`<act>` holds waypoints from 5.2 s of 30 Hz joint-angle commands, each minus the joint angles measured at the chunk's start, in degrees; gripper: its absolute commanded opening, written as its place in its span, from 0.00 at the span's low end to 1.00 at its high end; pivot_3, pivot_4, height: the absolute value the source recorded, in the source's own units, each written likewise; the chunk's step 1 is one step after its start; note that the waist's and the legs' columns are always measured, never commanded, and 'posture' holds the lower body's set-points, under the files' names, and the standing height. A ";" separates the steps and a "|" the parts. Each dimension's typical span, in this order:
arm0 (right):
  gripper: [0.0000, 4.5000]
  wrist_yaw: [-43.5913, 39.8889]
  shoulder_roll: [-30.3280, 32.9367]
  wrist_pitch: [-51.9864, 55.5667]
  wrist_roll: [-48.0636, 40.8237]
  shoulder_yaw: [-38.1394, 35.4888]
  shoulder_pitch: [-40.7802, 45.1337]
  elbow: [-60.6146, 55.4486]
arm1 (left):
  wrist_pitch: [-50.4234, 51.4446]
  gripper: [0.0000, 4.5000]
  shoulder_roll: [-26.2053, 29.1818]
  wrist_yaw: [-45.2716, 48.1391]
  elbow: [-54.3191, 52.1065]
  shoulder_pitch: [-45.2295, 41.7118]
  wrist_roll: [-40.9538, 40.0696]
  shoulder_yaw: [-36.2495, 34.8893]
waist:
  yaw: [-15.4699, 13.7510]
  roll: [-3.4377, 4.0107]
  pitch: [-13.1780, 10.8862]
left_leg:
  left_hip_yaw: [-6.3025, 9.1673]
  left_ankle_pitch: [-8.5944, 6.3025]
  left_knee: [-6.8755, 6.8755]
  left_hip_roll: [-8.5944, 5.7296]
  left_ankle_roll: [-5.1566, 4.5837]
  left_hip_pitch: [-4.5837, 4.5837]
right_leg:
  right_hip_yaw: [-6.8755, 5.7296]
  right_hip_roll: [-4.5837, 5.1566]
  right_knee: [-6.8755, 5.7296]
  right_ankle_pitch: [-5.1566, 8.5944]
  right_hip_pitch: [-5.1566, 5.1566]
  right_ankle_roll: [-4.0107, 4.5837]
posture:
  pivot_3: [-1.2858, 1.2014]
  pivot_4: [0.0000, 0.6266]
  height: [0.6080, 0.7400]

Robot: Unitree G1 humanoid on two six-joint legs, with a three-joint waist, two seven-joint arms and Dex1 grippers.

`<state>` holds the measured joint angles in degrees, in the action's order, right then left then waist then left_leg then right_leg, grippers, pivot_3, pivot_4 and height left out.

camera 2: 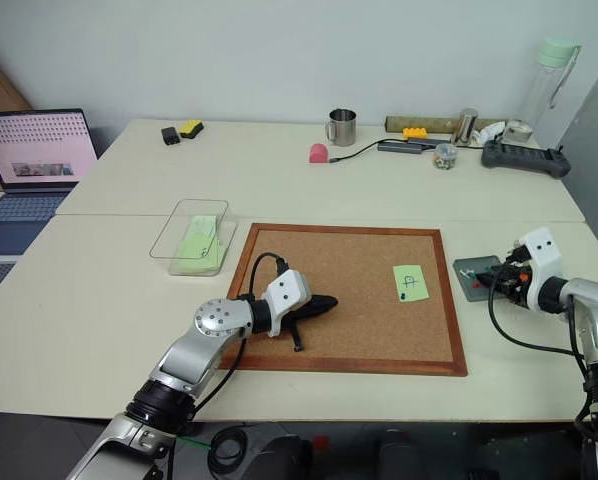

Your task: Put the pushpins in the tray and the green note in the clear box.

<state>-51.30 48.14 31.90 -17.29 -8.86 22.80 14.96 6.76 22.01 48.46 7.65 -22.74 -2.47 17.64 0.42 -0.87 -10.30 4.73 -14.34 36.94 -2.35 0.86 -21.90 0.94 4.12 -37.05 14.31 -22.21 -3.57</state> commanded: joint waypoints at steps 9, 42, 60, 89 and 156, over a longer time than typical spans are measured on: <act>0.66 -5.90 -4.06 -5.72 0.11 9.60 -3.19 -19.43 | 0.41 0.00 0.36 1.14 2.78 0.61 1.67 1.64 | 0.04 -0.01 0.02 | 0.11 0.00 0.02 0.03 0.00 0.02 | -0.01 -0.03 0.05 0.01 0.05 -0.02 | 0.52 0.24 1.00; 0.00 -6.33 -11.21 -12.67 2.28 12.31 -1.58 -8.93 | 0.63 0.00 0.66 1.90 2.67 0.79 1.50 1.51 | -0.07 0.00 0.02 | 0.17 0.00 0.01 0.02 0.01 0.03 | -0.02 -0.03 0.02 0.00 0.02 0.00 | 0.52 0.24 1.00; 0.00 -7.60 -8.27 -7.10 -2.68 8.35 -1.02 -18.21 | 0.93 0.00 0.37 1.77 2.62 1.13 1.22 1.42 | -0.07 0.00 0.02 | 0.17 0.00 0.00 0.02 0.01 0.02 | -0.03 -0.03 0.03 0.00 0.01 0.00 | 0.52 0.24 1.00; 0.00 -10.22 -5.14 -20.07 3.75 13.45 4.89 -30.46 | 47.18 0.75 -5.24 -4.37 -18.84 -2.27 -44.12 -24.15 | -0.04 -0.16 -0.13 | 0.28 0.00 0.02 0.02 0.02 -0.12 | -0.10 -0.02 0.04 0.00 -0.08 0.00 | 0.52 0.24 1.00; 0.00 3.55 -2.25 -7.78 3.25 -1.55 -4.42 -28.89 | 30.85 0.01 -17.64 -15.12 -8.31 -5.57 -36.53 -21.15 | -0.54 -0.33 -0.22 | 0.31 0.01 0.03 -0.04 0.06 -0.19 | -0.12 0.03 0.11 -0.01 -0.06 0.01 | 0.52 0.24 1.00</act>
<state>-49.47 44.17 22.00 -14.64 -6.36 20.64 -16.15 37.24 4.20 33.13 3.37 -28.61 -37.85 -3.45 -0.12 -1.21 -10.52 5.02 -14.32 36.95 -2.40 0.92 -22.11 0.84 4.15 -36.93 14.31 -22.29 -3.56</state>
